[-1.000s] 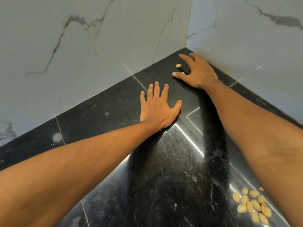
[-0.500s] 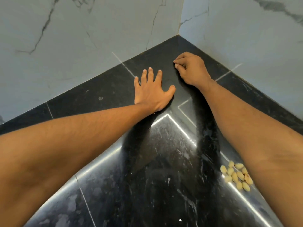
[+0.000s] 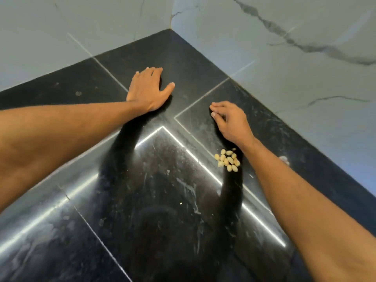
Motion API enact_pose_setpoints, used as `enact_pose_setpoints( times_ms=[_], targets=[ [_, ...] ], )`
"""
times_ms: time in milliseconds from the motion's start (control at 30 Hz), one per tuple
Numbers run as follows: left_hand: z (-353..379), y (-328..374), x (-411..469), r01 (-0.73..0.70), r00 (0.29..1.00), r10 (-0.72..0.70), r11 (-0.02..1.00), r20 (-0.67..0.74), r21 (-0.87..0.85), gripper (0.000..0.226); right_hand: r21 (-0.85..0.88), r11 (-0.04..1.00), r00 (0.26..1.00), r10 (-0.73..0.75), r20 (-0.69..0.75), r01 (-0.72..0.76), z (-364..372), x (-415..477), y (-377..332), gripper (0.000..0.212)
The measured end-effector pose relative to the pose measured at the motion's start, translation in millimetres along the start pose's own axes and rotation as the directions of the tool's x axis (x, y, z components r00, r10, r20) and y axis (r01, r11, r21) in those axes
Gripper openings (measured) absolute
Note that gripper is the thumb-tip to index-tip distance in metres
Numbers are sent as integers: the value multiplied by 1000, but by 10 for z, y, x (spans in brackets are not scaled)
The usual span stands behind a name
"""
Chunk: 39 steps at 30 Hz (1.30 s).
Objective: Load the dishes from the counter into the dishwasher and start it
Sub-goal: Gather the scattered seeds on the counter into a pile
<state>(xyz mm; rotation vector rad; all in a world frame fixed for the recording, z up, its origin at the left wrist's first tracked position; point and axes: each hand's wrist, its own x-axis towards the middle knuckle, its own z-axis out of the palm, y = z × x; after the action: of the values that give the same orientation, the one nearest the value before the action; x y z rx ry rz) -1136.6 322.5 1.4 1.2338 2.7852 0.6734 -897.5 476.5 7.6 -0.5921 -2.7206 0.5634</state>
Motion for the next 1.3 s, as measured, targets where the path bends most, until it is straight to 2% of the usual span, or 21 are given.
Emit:
enact_pose_setpoints(
  times_ms=[133,233,367,433,533,633,767,833,900,967,1000,1067,1133,1167,1233,1300],
  targets=[
    [-82,150,-261,-219,972,228,967,58,-132,64,39,991,992,127,2,-127,-144,-672,-60,35],
    [-85,256,-517,-257,955,281,944,97,-205,66,62,982,983,179,30,-181,-139,-960,-218,45],
    [-5,456,-944,-329,926,363,911,106,-248,58,-60,992,992,117,41,-114,-42,-1220,-469,64],
    [31,504,-1088,-360,918,388,901,81,-243,51,-69,992,995,104,-10,-105,28,-1327,-584,55],
    [71,589,-1299,-343,922,373,911,100,-229,56,-23,993,988,113,-108,-116,113,-1472,-719,37],
    [98,724,-1598,-376,906,404,905,127,-197,60,14,989,976,148,-157,-148,168,-1648,-870,36],
    [106,895,-2003,-343,912,391,893,126,-292,56,127,983,955,160,-248,-132,146,-1937,-1108,39],
    [106,943,-2132,-333,911,391,885,132,-326,57,216,942,904,313,-290,-256,143,-2081,-1184,41],
    [104,961,-2193,-358,897,417,880,145,-313,60,312,864,794,491,-359,-394,170,-2184,-1192,41],
    [87,983,-2193,-388,888,438,878,142,-281,64,363,810,700,583,-412,-461,159,-2250,-1204,41],
    [66,994,-2191,-396,887,441,879,137,-265,65,367,801,683,597,-422,-473,142,-2248,-1206,40],
    [67,998,-2216,-420,878,459,875,136,-239,70,333,811,702,584,-407,-482,139,-2236,-1208,36],
    [78,1000,-2253,-512,827,544,833,141,-211,76,277,840,749,541,-381,-466,154,-2216,-1218,34],
    [86,1002,-2268,-585,775,613,788,153,-193,77,267,846,760,532,-374,-461,159,-2211,-1218,33],
    [134,1016,-2285,-691,682,704,709,196,-142,72,283,836,746,548,-378,-471,157,-2211,-1212,32],
    [153,1028,-2270,-713,657,712,694,248,-103,66,276,825,738,564,-370,-493,151,-2208,-1204,34]
  ],
)
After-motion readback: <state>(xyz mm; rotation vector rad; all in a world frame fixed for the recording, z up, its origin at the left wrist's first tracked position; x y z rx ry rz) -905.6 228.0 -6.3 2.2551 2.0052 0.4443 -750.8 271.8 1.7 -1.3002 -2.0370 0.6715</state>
